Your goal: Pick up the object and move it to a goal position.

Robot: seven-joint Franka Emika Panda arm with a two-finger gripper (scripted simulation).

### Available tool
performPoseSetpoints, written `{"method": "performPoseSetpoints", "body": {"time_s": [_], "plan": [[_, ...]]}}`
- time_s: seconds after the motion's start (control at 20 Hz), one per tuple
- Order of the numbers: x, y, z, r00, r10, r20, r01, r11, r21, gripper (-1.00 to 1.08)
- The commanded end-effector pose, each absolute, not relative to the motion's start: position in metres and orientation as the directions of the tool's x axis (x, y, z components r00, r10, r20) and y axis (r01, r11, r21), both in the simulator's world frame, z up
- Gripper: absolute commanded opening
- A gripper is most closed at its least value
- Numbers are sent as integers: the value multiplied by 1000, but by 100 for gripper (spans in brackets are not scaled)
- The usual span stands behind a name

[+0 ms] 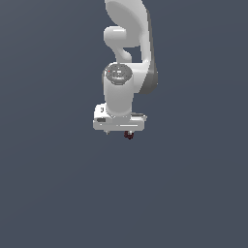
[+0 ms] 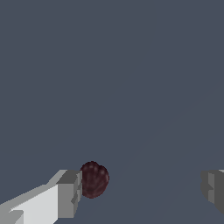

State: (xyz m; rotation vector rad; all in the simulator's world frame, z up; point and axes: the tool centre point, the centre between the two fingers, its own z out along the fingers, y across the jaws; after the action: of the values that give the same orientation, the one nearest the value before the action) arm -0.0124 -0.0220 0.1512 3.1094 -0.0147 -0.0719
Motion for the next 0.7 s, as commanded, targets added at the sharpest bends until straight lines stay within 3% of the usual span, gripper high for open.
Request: {"method": "performPoseSetpoints", "body": {"time_s": [0.0,0.65], "plan": [[-12,-22,151,999,-10,-46,-9,-999,32,100],[-10,-56,156,998,-58,-39,-57,-998,30,100]]}}
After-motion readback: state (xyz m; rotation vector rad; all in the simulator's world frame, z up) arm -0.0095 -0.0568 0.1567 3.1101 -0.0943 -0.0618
